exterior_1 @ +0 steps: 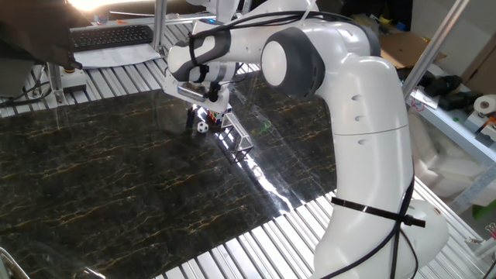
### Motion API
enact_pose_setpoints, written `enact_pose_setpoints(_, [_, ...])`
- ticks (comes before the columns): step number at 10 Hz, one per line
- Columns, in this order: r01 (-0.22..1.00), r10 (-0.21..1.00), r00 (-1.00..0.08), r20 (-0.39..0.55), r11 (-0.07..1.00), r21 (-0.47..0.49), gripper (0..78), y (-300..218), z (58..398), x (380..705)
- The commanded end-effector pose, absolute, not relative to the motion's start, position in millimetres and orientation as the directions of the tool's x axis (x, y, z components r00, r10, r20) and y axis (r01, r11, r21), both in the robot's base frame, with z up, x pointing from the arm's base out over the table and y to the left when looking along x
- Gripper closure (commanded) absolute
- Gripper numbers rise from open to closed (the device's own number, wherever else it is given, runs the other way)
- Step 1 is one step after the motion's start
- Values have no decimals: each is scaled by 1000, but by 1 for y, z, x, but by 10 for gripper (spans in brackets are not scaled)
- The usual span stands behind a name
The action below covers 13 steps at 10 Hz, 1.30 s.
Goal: Push the soccer ball into the goal
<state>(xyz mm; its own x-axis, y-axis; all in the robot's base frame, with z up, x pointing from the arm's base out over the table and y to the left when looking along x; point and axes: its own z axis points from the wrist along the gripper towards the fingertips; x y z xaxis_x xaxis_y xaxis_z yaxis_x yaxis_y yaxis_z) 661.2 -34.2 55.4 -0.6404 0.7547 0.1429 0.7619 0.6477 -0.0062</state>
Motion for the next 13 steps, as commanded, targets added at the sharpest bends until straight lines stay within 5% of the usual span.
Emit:
enact_pose_setpoints(1, [763, 755, -634, 168, 646, -24, 776, -22, 84, 647])
enact_pose_setpoints(6, [644, 658, -742, 128, 753, -135, 776, 18, 74, 633])
enact_pose_setpoints(13, [330, 345, -917, 200, 938, -107, 776, 62, 58, 605])
